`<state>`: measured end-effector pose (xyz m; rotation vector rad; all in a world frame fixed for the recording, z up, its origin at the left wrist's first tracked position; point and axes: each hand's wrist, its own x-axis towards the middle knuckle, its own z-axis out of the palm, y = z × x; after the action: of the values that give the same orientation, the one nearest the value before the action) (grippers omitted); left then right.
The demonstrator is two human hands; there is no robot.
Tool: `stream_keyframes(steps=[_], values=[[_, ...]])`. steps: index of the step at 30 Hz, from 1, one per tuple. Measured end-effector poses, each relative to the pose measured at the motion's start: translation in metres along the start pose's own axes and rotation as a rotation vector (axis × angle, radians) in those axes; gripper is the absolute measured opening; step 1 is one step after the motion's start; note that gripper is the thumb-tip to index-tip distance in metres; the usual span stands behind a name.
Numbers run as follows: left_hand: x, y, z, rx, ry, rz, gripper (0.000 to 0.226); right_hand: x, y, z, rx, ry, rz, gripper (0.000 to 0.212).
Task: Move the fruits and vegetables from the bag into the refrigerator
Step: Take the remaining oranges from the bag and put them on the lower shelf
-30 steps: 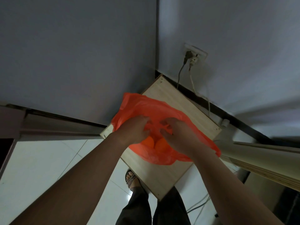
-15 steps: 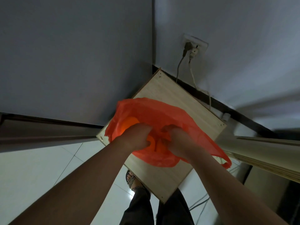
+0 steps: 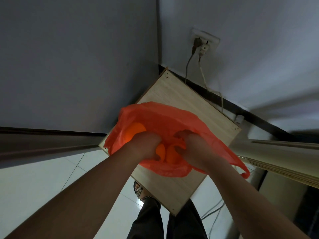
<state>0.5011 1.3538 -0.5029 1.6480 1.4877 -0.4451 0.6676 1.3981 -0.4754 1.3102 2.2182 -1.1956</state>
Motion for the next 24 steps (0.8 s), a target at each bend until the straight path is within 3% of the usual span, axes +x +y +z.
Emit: stream_keyframes(steps=[8, 18, 24], values=[[-0.026, -0.002, -0.022, -0.347, 0.390, -0.057, 0.073, 0.005, 0.001, 0.000, 0.003, 0.016, -0.023, 0.041], [-0.073, 0.013, -0.011, -0.681, 0.416, -0.158, 0.071, 0.020, 0.001, 0.020, -0.111, -0.102, 0.000, 0.037], [-0.076, 0.013, -0.011, -0.745, 0.425, -0.179, 0.071, 0.024, 0.005, 0.027, -0.249, -0.182, -0.018, 0.059]])
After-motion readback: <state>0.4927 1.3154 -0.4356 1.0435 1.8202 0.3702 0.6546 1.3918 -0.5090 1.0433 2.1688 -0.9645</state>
